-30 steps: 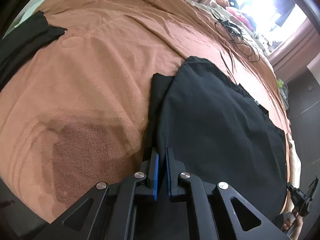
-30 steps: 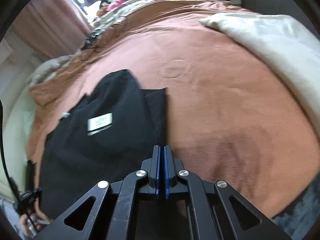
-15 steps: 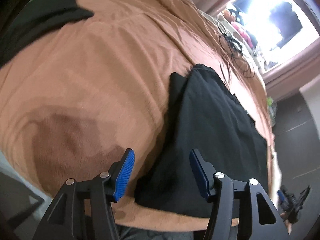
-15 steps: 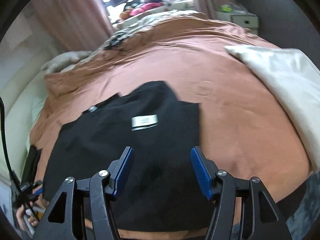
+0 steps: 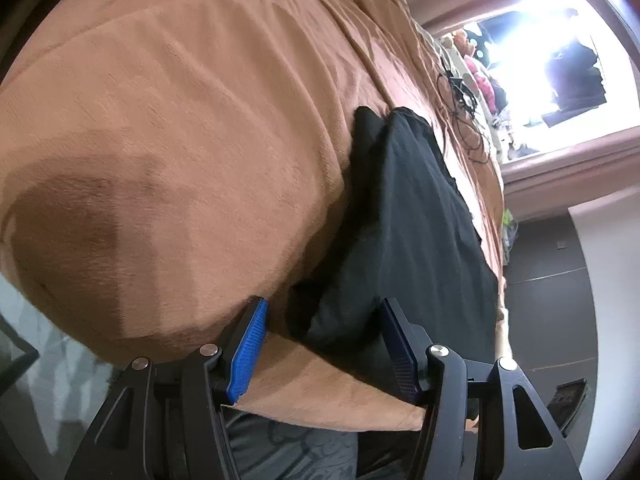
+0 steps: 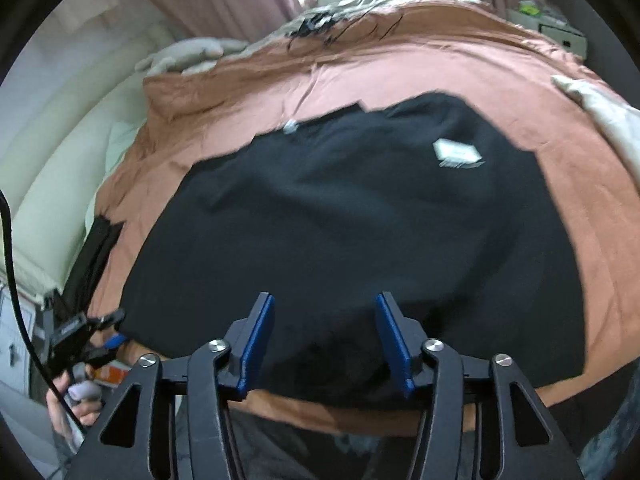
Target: Fold large clothes
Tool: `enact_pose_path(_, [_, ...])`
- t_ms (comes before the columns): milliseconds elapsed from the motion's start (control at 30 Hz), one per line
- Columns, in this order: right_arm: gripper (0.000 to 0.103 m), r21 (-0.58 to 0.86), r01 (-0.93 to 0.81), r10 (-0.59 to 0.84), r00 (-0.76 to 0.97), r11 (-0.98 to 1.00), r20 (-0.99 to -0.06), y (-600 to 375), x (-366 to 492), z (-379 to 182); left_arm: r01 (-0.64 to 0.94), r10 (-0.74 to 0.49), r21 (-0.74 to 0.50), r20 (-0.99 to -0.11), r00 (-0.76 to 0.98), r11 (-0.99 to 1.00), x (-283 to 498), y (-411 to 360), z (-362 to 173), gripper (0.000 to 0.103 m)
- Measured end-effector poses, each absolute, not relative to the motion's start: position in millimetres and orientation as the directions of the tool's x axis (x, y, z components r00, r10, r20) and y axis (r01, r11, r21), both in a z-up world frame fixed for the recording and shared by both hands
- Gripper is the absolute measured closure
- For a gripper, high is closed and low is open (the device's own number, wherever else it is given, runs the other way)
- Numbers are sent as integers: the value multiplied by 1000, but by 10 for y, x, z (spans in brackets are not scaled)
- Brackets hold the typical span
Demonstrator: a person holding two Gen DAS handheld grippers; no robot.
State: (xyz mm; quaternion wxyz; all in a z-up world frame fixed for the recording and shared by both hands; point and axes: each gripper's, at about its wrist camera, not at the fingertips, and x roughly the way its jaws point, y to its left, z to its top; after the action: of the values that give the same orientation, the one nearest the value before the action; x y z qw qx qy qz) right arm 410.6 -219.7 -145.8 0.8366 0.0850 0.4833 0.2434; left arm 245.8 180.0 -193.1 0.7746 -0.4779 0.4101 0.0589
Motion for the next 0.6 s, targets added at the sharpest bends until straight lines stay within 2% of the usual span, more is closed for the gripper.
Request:
enact_pose_path(67, [61, 362, -357, 489, 384, 861, -783, -2039, 4053, -1471, -467, -322, -705, -680, 659, 534, 2534, 1765, -1957, 44])
enact_pose_path(233, [61, 330, -405, 475, 337, 853, -813, -1691, 3974, -1540, -453, -331, -723, -661, 673, 522, 2646, 1730, -2020, 45])
enact_pose_path(400, [61, 279, -424, 420, 289, 862, -860, -1392, 4013, -1779, -471, -301, -712, -670, 679, 521, 2641, 1734, -2044, 62])
enact_pose_path(500, [68, 223, -399, 354, 292, 889, -889, -1298, 4139, -1936, -481, -289, -714, -668, 685, 510, 2594, 1739, -2042, 70])
enact_pose_path(600, [68, 205, -380, 333, 310, 902, -890, -1231, 4320, -1934, -491, -282, -720, -664, 692, 490, 2533, 1747, -2044, 73])
